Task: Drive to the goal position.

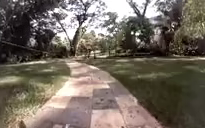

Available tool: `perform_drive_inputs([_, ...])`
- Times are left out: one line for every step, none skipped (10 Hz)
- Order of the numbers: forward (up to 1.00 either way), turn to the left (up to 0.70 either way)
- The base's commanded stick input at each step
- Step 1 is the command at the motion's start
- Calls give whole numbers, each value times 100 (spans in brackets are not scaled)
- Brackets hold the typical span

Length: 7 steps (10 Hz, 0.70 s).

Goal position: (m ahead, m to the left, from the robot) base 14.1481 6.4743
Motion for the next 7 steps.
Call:
perform_drive_inputs([70, 0])
perform_drive_inputs([70, 0])
perform_drive_inputs([70, 0])
perform_drive_inputs([70, 0])
perform_drive_inputs([70, 0])
perform_drive_inputs([70, 0])
perform_drive_inputs([70, 0])
